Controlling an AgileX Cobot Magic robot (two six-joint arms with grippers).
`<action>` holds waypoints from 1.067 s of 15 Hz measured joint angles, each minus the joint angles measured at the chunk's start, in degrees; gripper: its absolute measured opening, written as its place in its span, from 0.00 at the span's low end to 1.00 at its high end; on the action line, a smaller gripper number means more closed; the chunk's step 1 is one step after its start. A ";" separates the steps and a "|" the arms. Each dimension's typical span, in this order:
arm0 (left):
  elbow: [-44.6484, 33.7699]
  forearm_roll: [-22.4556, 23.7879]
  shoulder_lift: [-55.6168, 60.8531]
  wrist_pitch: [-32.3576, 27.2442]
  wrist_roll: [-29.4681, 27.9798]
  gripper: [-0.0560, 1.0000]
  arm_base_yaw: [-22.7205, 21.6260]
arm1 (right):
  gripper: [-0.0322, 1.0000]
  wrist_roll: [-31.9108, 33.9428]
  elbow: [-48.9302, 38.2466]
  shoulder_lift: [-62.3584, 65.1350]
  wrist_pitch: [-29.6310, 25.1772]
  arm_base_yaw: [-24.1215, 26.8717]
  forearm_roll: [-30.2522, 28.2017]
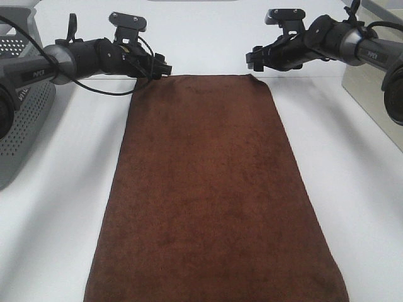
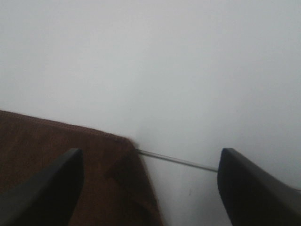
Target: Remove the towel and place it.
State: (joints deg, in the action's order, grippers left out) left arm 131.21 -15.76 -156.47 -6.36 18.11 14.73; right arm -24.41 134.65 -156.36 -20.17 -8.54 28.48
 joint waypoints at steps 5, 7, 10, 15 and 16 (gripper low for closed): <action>0.00 -0.17 0.00 -0.52 0.00 0.69 0.00 | 0.76 -7.39 0.00 -2.46 1.15 -0.06 6.36; 0.00 -0.17 0.00 -0.63 0.00 0.69 0.00 | 0.76 -11.06 0.00 -3.55 2.81 -0.06 8.54; 0.00 -0.46 0.00 -1.55 0.00 0.69 0.00 | 0.76 -13.69 0.00 -4.81 5.67 -0.06 8.82; 0.00 -0.52 0.00 -1.78 0.00 0.69 0.00 | 0.75 -13.92 0.00 -5.10 9.63 -0.06 7.16; 0.00 -0.52 0.00 -1.78 0.00 0.69 0.00 | 0.75 -13.92 0.00 -5.10 10.20 0.11 6.93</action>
State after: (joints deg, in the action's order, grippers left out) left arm 131.21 -16.27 -156.47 -8.14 18.11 14.73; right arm -38.33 134.65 -161.46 -9.97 -8.42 35.41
